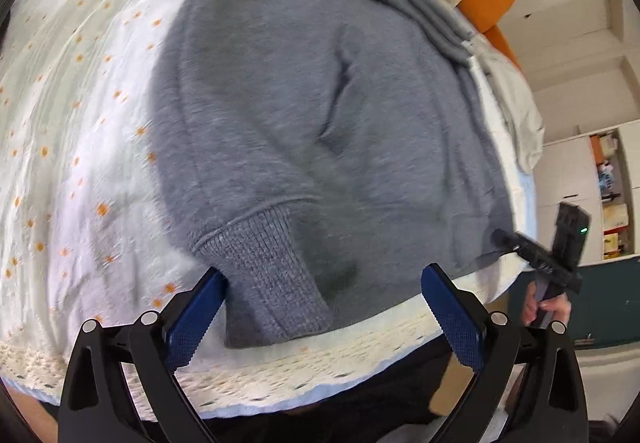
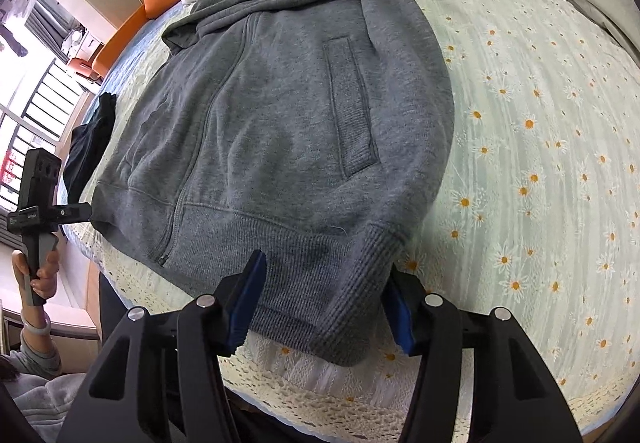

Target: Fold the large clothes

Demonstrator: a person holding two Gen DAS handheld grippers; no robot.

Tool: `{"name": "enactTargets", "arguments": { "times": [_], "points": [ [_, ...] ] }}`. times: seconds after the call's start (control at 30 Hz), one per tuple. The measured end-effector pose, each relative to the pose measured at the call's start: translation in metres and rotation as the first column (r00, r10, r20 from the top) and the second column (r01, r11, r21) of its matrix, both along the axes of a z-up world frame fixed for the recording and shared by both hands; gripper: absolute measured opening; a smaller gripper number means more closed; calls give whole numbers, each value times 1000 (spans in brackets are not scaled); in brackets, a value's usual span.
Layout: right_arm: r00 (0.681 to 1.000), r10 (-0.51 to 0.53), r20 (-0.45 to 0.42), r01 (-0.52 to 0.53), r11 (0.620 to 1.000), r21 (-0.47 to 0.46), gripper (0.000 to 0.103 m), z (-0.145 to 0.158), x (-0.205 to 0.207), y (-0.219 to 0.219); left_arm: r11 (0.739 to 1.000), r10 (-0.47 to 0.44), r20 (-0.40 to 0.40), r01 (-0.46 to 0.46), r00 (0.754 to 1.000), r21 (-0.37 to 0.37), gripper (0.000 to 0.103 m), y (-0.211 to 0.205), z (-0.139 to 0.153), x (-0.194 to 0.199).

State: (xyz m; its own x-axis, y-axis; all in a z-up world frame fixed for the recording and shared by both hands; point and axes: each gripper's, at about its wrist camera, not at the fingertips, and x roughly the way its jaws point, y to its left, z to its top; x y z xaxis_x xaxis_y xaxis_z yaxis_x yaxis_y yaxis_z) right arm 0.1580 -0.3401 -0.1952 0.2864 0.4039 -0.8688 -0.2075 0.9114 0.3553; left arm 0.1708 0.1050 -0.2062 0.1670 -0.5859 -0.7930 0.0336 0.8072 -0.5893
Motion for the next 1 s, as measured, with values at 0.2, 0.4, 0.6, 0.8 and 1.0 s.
{"name": "enactTargets", "arguments": {
  "times": [0.2, 0.4, 0.6, 0.8, 1.0],
  "points": [
    [1000, 4, 4, -4, 1000, 9, 56, -1, -1, -3, 999, -25, 18, 24, 1000, 36, 98, -5, 9, 1],
    [1000, -2, 5, 2, 1000, 12, 56, -5, -3, -6, 993, 1, -42, 4, 999, 121, 98, 12, -10, -10],
    [1000, -10, 11, 9, 1000, 25, 55, -5, -3, -7, 986, 11, -39, -4, 999, 164, 98, 5, -9, -5],
    [999, -23, 37, 23, 1000, 6, 35, 2, -9, -12, 982, -27, -4, 28, 1000, 187, 77, -11, 2, -8],
    [1000, -15, -2, 15, 1000, -26, 35, -8, -6, -12, 979, -62, -45, 69, 997, 193, 70, -6, -10, -10]
  ]
}}
